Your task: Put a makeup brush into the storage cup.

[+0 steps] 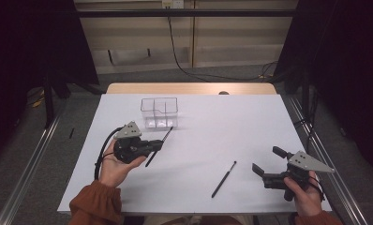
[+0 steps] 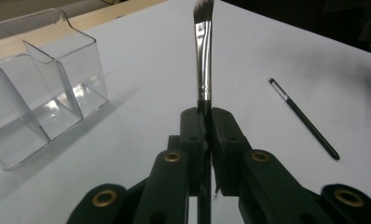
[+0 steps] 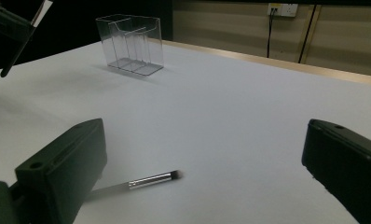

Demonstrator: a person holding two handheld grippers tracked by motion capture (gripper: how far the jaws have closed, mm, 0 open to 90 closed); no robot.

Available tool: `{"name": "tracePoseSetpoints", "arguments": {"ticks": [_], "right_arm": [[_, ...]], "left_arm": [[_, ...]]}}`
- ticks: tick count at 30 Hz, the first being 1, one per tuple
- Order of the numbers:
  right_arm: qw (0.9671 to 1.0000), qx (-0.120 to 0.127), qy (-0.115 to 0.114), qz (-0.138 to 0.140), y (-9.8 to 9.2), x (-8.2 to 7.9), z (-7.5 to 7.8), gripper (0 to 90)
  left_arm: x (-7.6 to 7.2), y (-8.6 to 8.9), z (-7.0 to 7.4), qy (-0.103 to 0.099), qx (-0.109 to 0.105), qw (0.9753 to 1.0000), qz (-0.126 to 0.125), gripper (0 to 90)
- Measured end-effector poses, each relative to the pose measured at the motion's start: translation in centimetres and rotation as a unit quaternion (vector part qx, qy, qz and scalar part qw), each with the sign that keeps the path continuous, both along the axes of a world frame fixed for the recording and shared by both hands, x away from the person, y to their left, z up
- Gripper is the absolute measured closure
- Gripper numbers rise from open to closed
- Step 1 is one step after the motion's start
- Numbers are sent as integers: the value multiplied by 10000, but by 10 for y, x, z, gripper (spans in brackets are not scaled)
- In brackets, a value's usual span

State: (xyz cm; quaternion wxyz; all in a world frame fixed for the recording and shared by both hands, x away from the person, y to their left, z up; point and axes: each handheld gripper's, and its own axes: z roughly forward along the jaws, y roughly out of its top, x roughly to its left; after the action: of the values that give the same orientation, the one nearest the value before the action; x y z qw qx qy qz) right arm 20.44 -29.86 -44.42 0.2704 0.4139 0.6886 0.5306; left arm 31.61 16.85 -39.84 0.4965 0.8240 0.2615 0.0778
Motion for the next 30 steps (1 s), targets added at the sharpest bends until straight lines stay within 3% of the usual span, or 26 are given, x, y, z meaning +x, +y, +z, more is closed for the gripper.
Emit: {"name": "tracePoseSetpoints", "arguments": {"ticks": [11,17,25,27,30], "right_arm": [[10000,7,-42,36,0,-1,0,0],[10000,17,-30,40,0,0,0,0],[10000,37,-7,29,1,0,0,0],[10000,18,-12,55,1,0,0,0],[10000,24,-16,62,1,0,0,0]], "left_arm": [[6,11,8,-119,-322,9990,277,841],[10,15,15,-245,-579,9971,417,841],[17,15,25,-430,-553,9964,467,841],[19,13,30,-457,-663,9958,438,841],[22,11,35,-570,-594,9956,440,841]]}}
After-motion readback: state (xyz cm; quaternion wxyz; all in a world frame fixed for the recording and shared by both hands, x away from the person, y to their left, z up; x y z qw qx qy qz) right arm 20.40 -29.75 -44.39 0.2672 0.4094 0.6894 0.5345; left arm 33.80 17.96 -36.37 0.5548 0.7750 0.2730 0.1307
